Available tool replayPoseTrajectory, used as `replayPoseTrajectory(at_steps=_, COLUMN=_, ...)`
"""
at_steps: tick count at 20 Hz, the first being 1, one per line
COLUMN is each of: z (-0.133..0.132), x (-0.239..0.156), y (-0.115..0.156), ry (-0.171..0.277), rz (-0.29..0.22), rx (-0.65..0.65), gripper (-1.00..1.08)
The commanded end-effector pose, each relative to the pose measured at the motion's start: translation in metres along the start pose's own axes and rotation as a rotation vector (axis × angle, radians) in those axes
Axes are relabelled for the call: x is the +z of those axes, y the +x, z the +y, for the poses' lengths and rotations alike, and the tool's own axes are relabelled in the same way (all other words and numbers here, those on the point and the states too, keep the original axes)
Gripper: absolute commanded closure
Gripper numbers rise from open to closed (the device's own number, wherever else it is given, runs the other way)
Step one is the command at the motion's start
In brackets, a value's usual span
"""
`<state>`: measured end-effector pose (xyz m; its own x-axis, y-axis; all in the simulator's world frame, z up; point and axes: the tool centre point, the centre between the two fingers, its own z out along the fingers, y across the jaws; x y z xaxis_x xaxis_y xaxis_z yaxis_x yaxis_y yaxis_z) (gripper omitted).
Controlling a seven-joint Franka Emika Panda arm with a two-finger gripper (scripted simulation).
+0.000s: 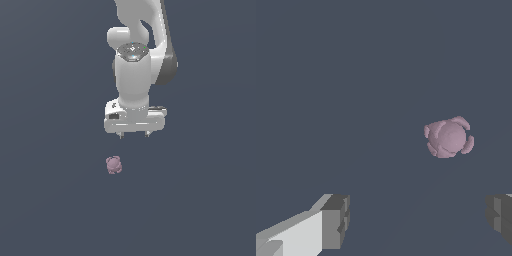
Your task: Pick up the object and move it to a goal position.
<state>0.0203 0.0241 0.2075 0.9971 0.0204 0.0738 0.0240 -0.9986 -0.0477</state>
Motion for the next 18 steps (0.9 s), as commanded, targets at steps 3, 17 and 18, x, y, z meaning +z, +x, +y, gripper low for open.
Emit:
replayPoseTrajectory(at_steps=3, z=0.000, x=0.000, y=0.000, ry=0.000, rz=0.000, rx=-0.003, gripper=-0.92)
replayPoseTrajectory(at_steps=17, z=0.038, x=0.045, y=0.020, ry=-0.020, rz=-0.030, rx=-0.109, gripper=-0.92)
replayPoseTrajectory(at_steps=18, z=0.043, x=0.052, y=0.022, ry=-0.023, rz=-0.035, rx=-0.123, gripper=-0.92)
